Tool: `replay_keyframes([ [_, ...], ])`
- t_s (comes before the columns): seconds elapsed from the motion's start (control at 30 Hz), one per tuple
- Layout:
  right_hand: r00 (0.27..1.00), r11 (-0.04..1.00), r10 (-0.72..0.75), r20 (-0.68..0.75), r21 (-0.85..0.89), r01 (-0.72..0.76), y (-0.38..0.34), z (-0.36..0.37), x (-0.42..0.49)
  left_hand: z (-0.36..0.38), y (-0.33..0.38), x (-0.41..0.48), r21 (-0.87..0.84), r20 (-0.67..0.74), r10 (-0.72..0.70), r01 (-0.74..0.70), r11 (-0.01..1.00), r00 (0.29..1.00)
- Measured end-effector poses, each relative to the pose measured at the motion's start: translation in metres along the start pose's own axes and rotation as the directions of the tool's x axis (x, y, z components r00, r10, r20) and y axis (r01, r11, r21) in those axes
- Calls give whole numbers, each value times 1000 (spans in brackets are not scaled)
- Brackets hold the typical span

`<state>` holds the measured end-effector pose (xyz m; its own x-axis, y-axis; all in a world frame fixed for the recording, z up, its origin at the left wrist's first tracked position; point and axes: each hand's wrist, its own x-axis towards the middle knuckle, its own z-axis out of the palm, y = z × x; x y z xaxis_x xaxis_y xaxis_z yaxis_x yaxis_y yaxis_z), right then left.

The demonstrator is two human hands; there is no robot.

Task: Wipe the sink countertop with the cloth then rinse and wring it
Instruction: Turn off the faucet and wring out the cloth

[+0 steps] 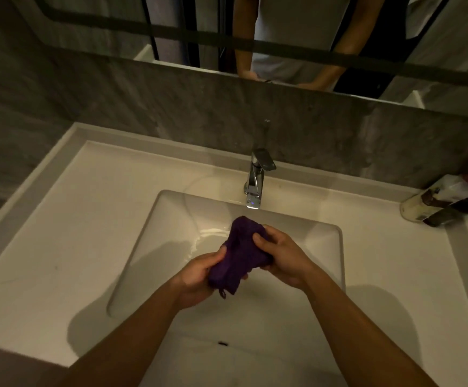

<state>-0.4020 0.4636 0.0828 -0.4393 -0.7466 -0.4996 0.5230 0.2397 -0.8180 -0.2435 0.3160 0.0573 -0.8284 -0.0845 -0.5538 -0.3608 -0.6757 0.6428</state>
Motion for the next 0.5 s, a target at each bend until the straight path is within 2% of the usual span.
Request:
replay_keyframes([
  [0.07,999,997,-41,5,-66,42,-11,7,-4,1,2,-1,100,-192,91,-72,992,977],
  [0.1,998,989,-67,5,-130,67,-15,12,-4,2,5,-3,208,-325,175,-110,972,930],
  [0.13,995,972,-99,13,-214,100,-19,16,-5,4,9,-6,270,-394,257,-157,950,882],
  [0.17,991,945,-126,34,-299,131,-22,22,-5,4,12,-8,269,-402,302,-205,941,864],
  [0.23,985,904,-143,92,-394,168,-26,34,-6,6,20,-15,210,-285,319,-265,941,904],
  [0.33,972,900,-101,212,-396,180,-34,51,-6,4,28,-26,289,-156,366,-312,905,917],
  [0.43,953,925,-32,300,-352,141,-42,62,-2,-8,35,-38,291,-165,450,-393,872,877],
  [0.5,957,898,-30,289,-412,153,-46,67,5,-19,44,-49,320,-223,505,-427,846,834],
])
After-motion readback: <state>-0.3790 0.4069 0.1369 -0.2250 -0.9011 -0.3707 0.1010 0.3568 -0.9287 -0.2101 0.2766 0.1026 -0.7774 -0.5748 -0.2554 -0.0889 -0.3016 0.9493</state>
